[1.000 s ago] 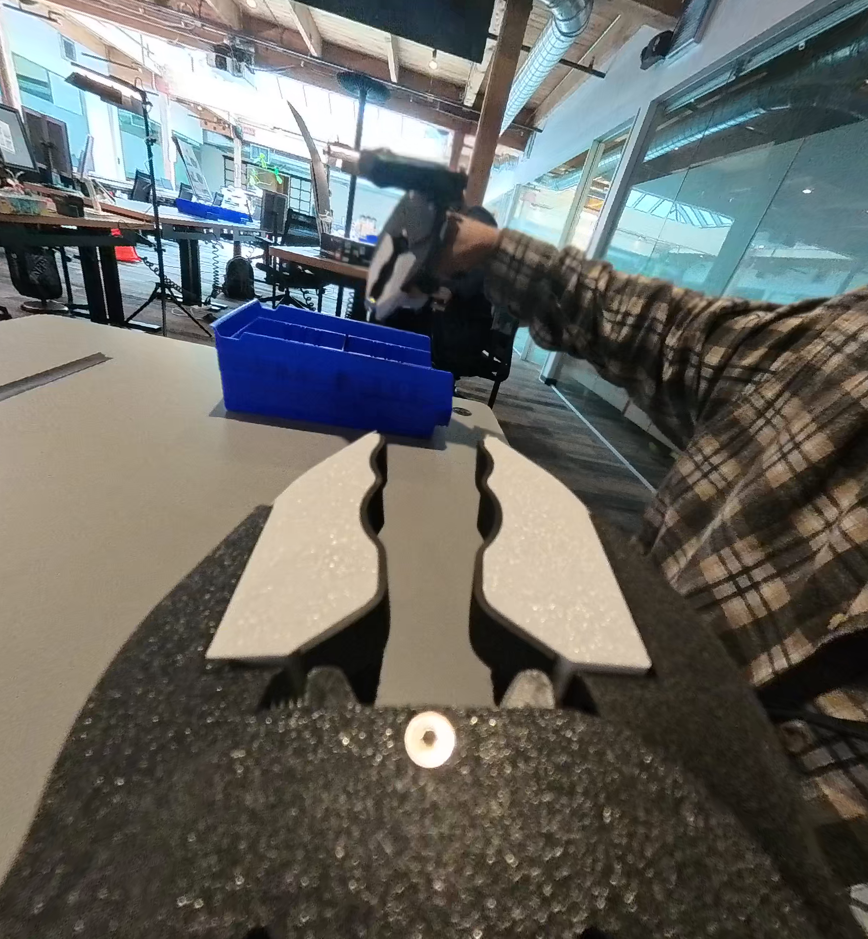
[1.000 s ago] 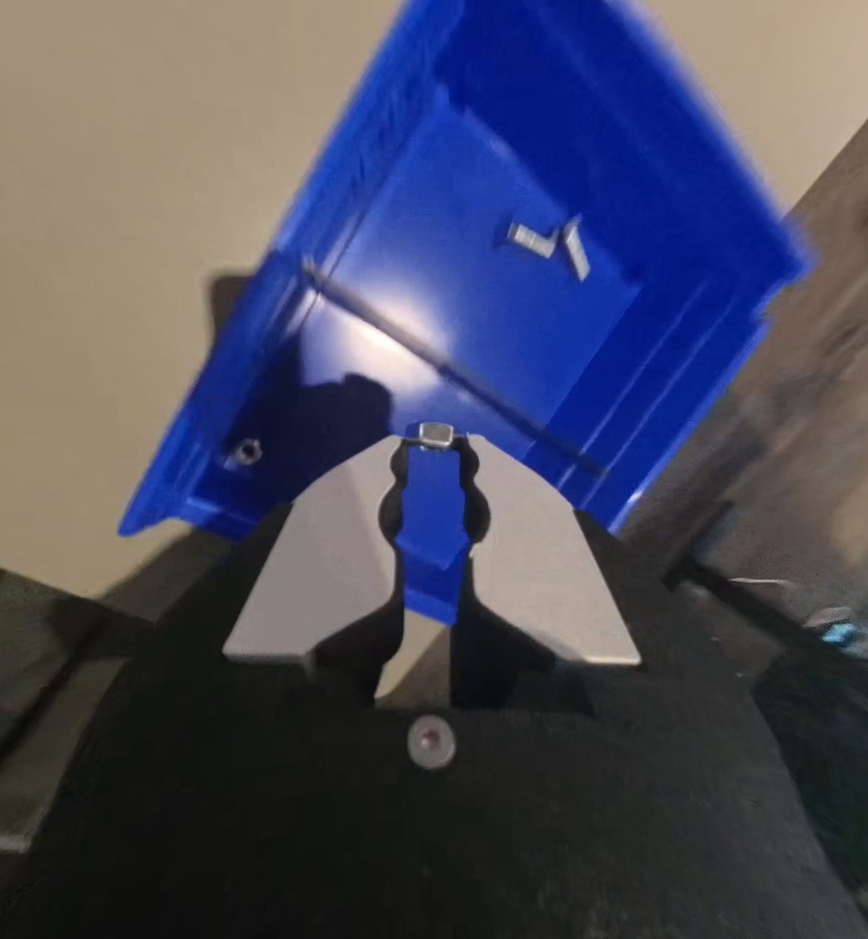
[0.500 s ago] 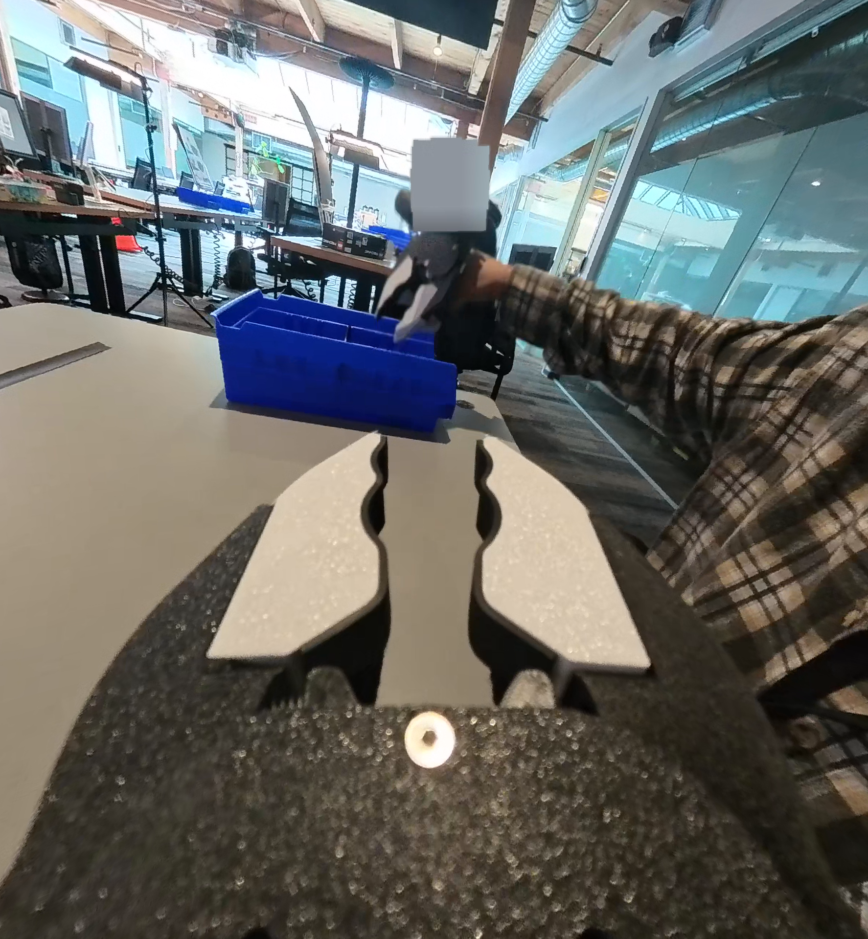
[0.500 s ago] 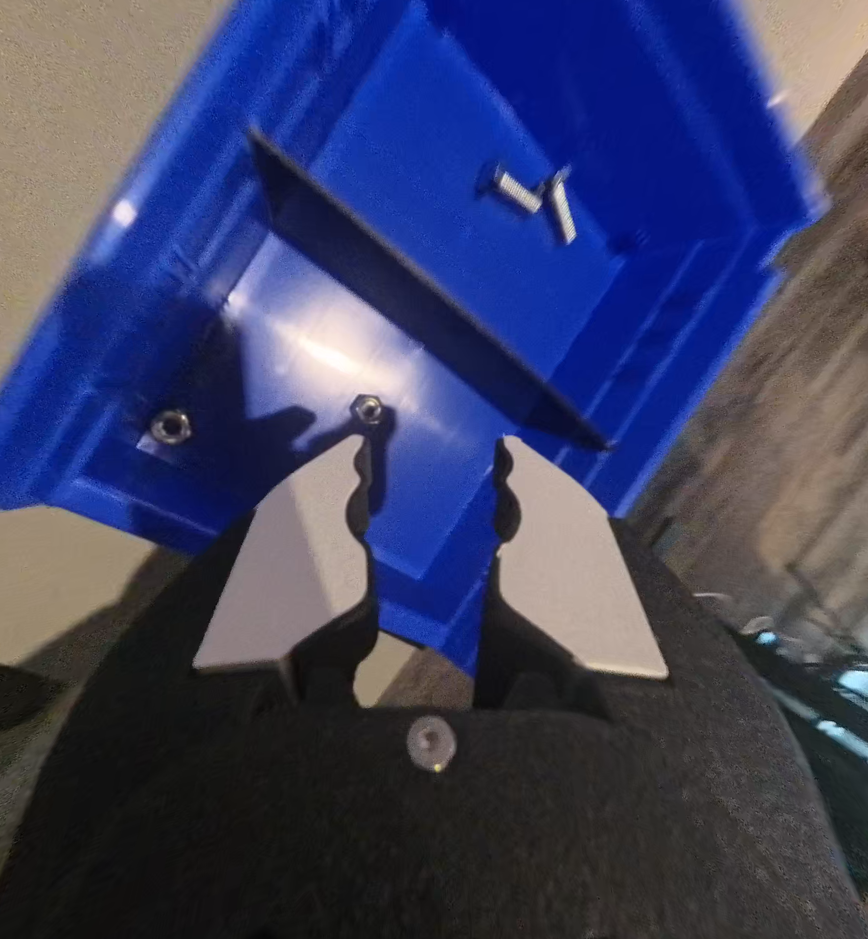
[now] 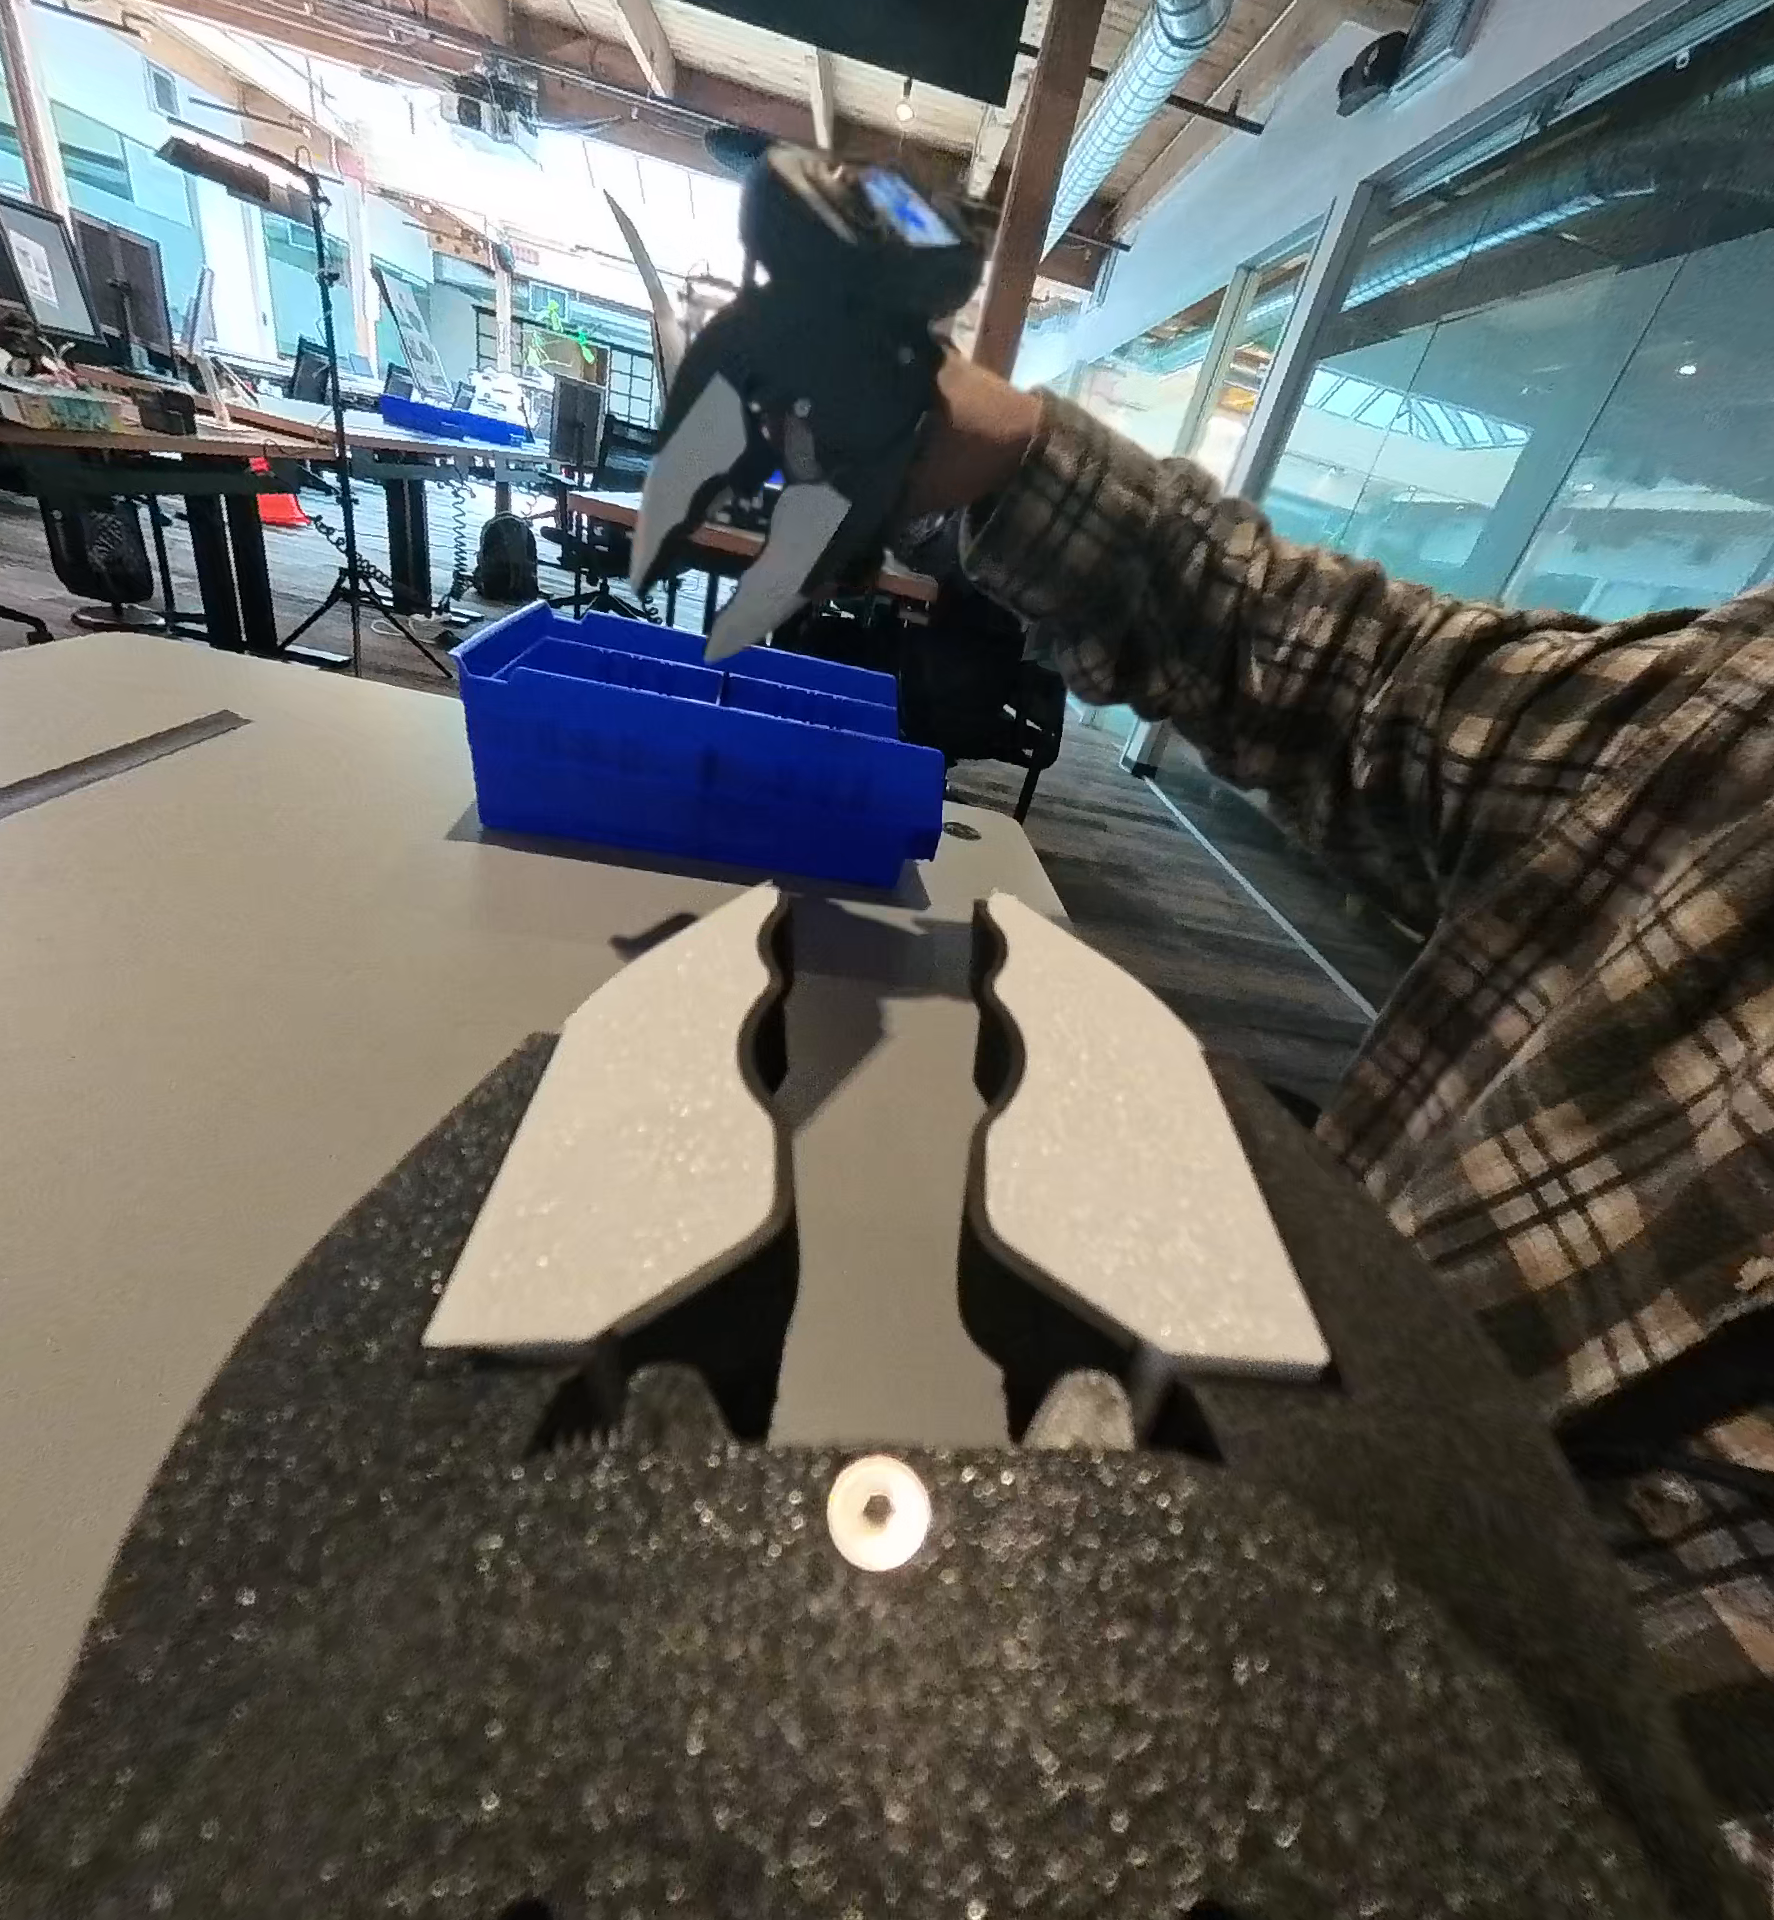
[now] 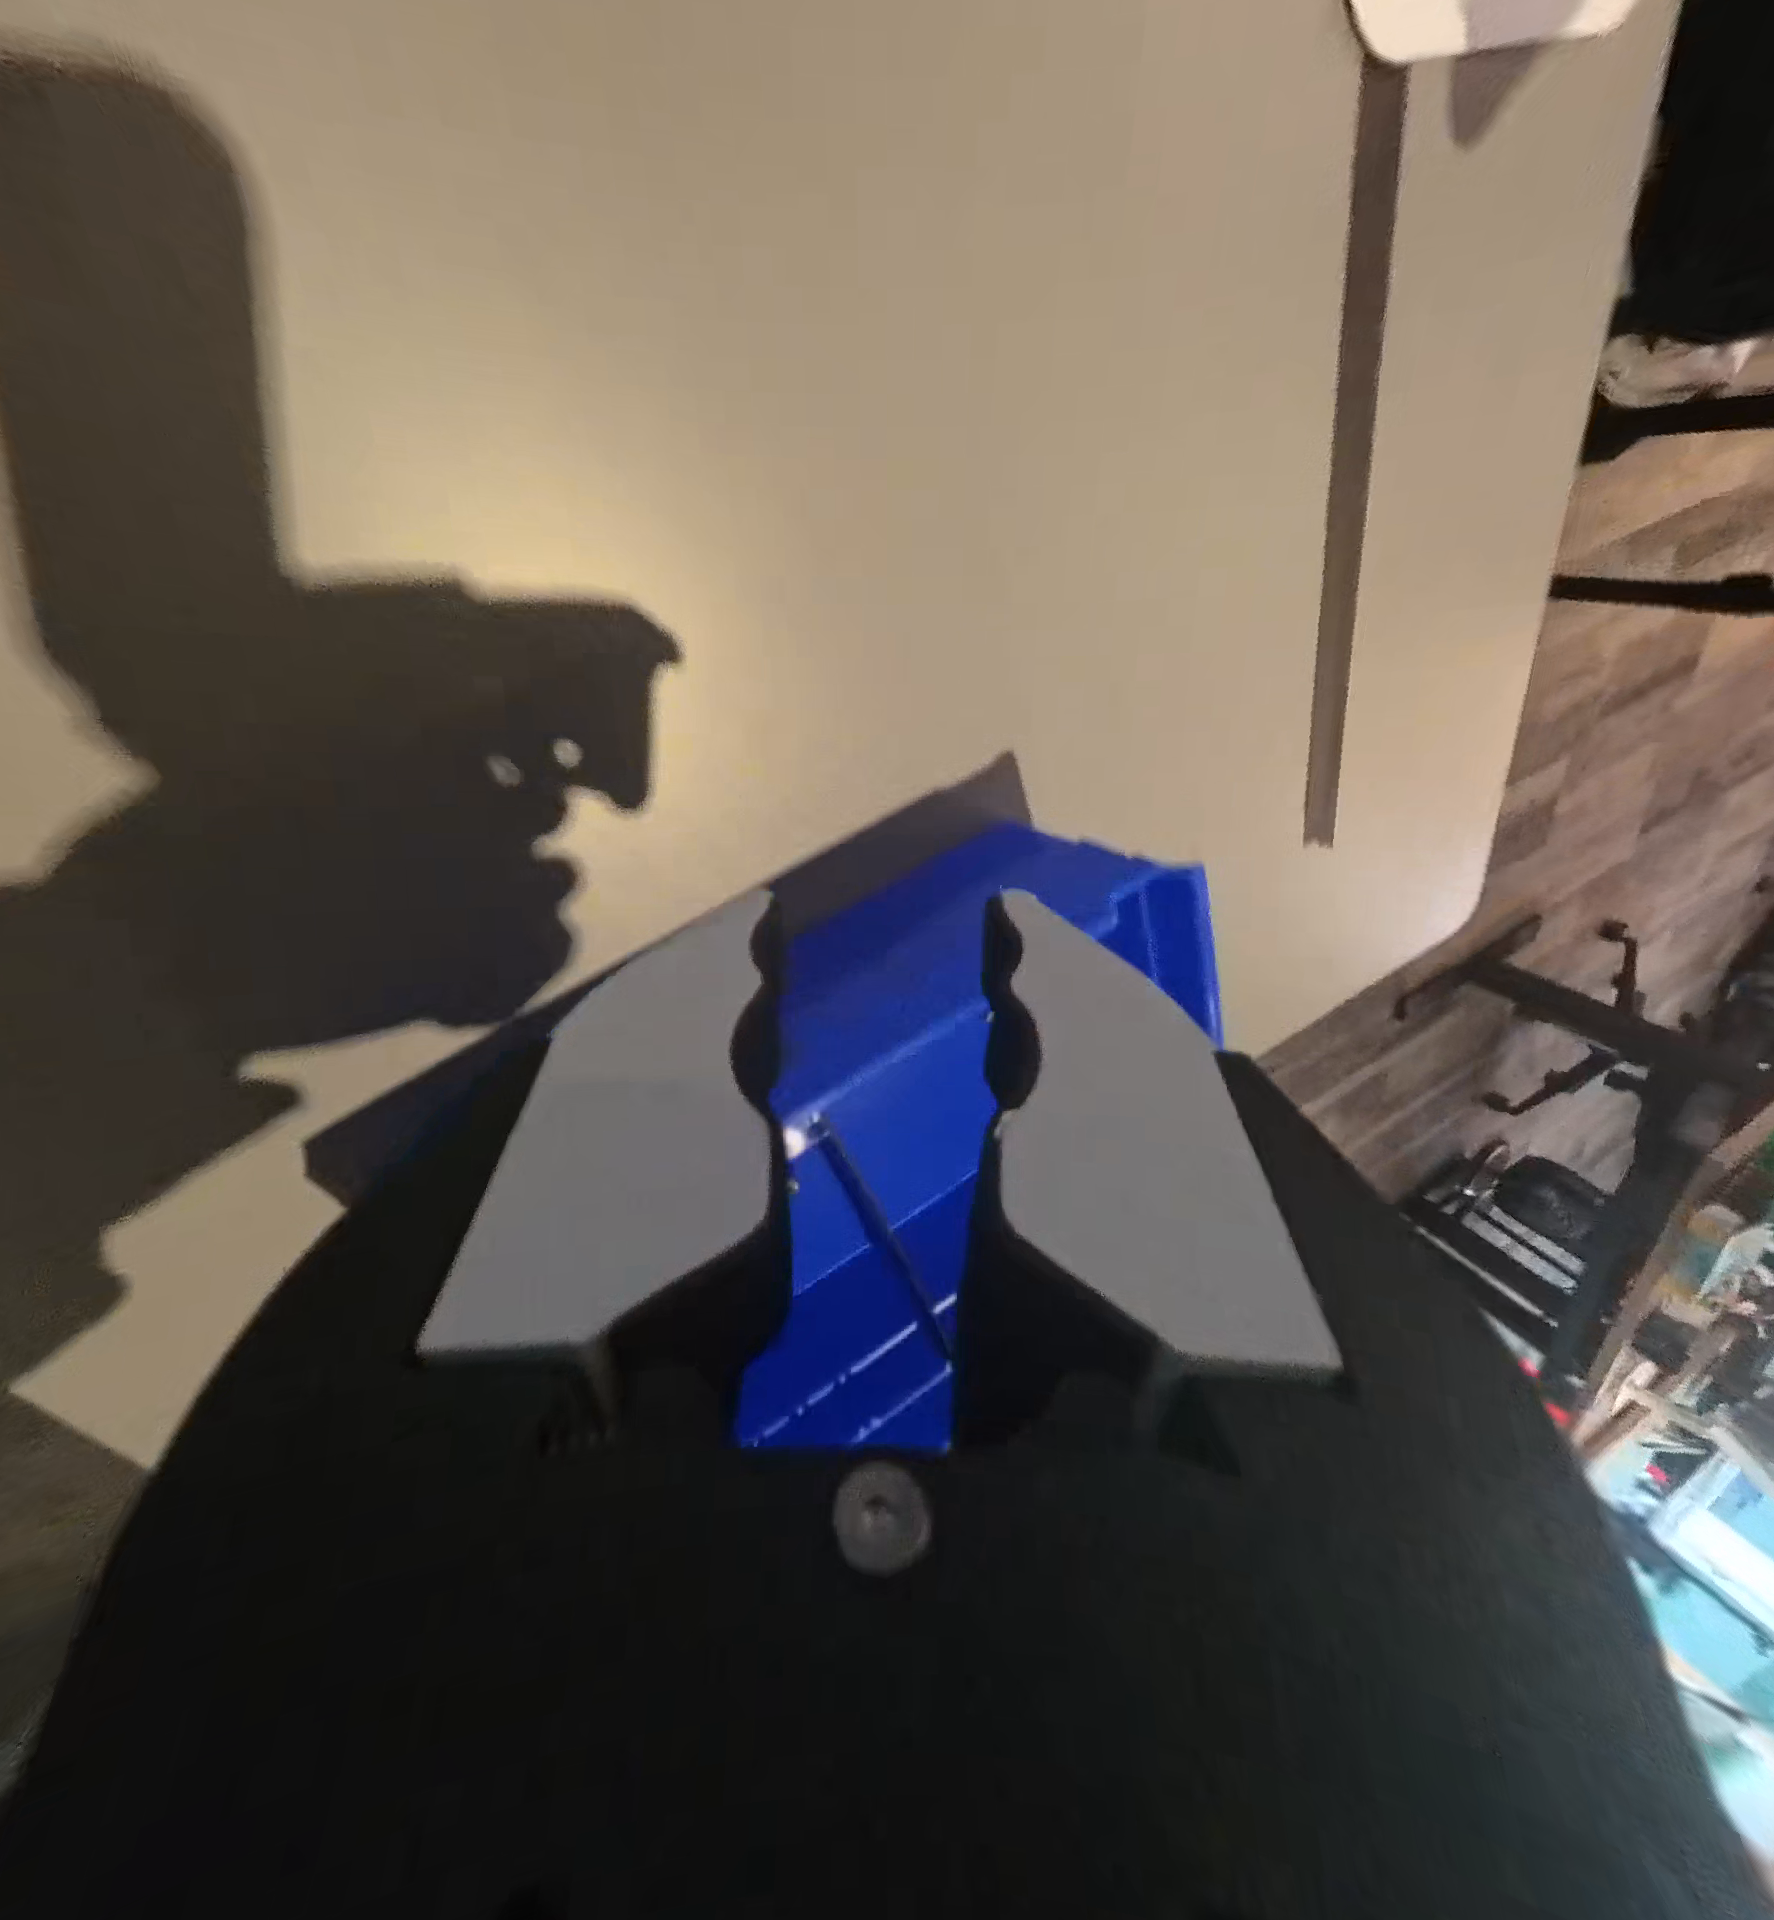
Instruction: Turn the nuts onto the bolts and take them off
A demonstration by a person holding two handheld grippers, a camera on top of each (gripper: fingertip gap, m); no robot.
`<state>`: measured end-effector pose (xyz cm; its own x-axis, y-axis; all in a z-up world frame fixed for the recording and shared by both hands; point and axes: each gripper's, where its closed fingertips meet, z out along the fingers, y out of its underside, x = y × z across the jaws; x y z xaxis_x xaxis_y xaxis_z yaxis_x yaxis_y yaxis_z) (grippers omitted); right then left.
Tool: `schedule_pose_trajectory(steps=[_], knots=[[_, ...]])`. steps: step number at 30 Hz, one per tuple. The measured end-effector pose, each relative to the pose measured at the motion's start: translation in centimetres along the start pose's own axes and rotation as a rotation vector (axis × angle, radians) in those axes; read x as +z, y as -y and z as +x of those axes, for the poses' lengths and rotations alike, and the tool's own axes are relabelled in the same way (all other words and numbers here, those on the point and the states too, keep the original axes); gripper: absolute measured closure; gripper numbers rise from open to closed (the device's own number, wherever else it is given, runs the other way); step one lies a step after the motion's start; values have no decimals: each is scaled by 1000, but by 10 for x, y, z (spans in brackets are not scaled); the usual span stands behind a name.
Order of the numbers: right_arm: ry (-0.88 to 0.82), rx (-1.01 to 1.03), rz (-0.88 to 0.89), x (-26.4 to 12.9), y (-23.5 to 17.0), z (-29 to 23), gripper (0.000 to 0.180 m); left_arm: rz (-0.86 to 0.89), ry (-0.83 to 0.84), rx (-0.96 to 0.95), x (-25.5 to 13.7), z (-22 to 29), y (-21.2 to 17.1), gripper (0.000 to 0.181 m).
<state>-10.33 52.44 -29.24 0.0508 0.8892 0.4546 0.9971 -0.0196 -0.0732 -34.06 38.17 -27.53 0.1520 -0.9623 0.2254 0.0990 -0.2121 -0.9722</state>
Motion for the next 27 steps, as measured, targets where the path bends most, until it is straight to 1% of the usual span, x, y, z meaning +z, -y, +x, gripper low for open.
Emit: schedule_pose_trajectory(steps=[4,7,9,15,19,24,27], knots=[[46,-71,-45,31,37,-13,143,2,1,2,-1,0,1,149],[90,-98,-13,54,69,-26,141,0,4,4,-2,-1,1,149],[110,-96,47,67,94,-33,140,1,8,6,-3,-2,2,149],[159,-9,337,88,163,-57,137,5,17,3,-5,-5,2,149],[166,132,598,85,201,-65,132,0,19,2,-5,-6,1,149],[153,263,903,67,225,-68,129,-12,23,-1,-4,-8,-3,149],[166,315,1051,48,230,-67,121,-26,31,-1,-5,-11,-6,149]])
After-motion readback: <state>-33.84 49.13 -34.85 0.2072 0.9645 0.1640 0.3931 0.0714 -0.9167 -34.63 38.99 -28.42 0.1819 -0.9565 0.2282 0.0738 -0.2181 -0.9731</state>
